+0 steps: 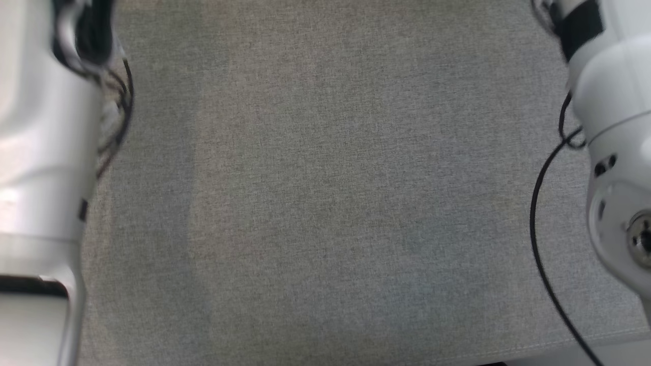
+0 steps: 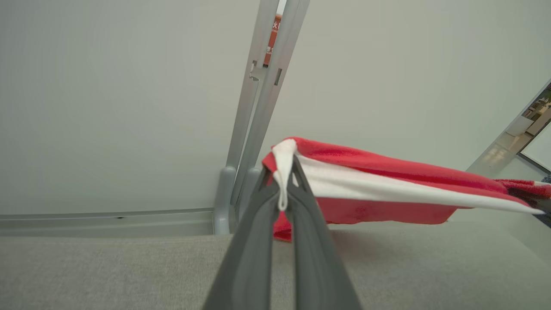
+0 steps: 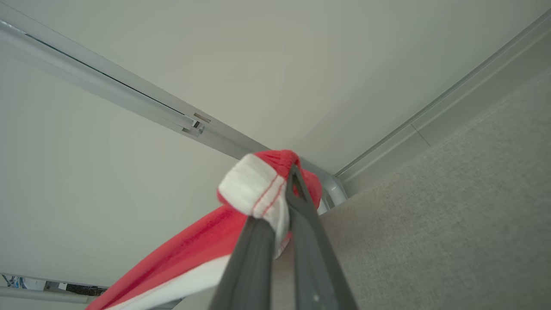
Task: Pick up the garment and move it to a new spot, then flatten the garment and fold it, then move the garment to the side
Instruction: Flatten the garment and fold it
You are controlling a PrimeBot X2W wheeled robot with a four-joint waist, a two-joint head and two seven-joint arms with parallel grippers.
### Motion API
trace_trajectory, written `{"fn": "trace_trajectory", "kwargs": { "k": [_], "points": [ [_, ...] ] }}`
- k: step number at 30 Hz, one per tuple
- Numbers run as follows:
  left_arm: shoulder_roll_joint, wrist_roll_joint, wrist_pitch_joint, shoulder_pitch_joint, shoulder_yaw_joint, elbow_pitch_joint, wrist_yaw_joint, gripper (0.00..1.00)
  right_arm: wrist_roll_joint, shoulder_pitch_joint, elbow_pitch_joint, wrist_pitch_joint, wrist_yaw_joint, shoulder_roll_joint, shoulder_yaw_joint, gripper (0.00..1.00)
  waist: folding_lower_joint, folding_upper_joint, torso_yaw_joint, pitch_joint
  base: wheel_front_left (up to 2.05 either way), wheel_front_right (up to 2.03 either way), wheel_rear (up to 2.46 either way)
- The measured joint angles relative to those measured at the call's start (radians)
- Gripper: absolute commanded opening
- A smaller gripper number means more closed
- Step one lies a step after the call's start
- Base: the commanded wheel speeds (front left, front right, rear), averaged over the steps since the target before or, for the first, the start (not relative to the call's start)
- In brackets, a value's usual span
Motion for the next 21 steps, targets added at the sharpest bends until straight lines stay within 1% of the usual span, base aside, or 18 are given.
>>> {"fn": "trace_trajectory", "kwargs": {
  "k": [2, 4, 6, 8, 12, 14, 16, 18, 21],
  "points": [
    [-0.005, -0.003, -0.028, 0.079, -0.019, 0.029, -0.03, 0.0, 0.019, 0.07, 0.014, -0.029, 0.0, -0.001, 0.04, 0.0, 0.0, 0.0, -0.003, -0.007, 0.0, 0.0, 0.0],
    [-0.01, -0.017, -0.054, 0.195, -0.035, 0.041, -0.055, 0.0, 0.049, 0.179, 0.009, -0.032, 0.0, -0.002, 0.078, 0.0, -0.0001, 0.0, -0.006, -0.021, 0.0, 0.0, 0.0],
    [-0.015, -0.036, -0.082, 0.308, -0.053, 0.034, -0.065, 0.0, 0.07, 0.291, -0.026, -0.036, 0.0, 0.001, 0.103, 0.0, -0.0001, 0.0, -0.007, -0.04, 0.0, 0.0, 0.0],
    [-0.018, -0.059, -0.106, 0.448, -0.062, 0.0, -0.072, 0.0, 0.109, 0.419, -0.092, -0.025, 0.0, 0.001, 0.112, 0.0, -0.0002, 0.0, -0.007, -0.067, 0.0, 0.0, 0.0],
    [-0.021, -0.109, -0.125, 0.674, -0.07, -0.113, -0.075, 0.0, 0.167, 0.655, -0.281, 0.024, 0.002, -0.007, 0.118, 0.0, -0.0004, 0.0, -0.003, -0.129, 0.0, 0.0, 0.0],
    [-0.03, -0.133, -0.132, 0.8, -0.068, -0.186, -0.065, 0.0, 0.193, 0.801, -0.397, 0.06, 0.007, -0.02, 0.111, 0.0, -0.0004, 0.0, -0.001, -0.166, 0.0, 0.0, 0.0],
    [-0.039, -0.148, -0.132, 0.904, -0.074, -0.252, -0.042, 0.0, 0.209, 0.93, -0.5, 0.094, 0.007, -0.028, 0.093, 0.0, -0.0004, 0.0, 0.001, -0.201, 0.0, 0.0, 0.0],
    [-0.045, -0.155, -0.131, 1.009, -0.09, -0.321, -0.01, 0.0, 0.212, 1.068, -0.597, 0.137, 0.007, -0.035, 0.063, 0.0, -0.0004, 0.0, 0.003, -0.24, 0.0, 0.0, 0.0],
    [-0.045, -0.16, -0.12, 1.133, -0.11, -0.403, 0.034, 0.0, 0.197, 1.235, -0.71, 0.19, 0.007, -0.033, 0.003, 0.0, -0.0004, 0.0, 0.006, -0.295, 0.0, 0.0, 0.0]
  ]
}}
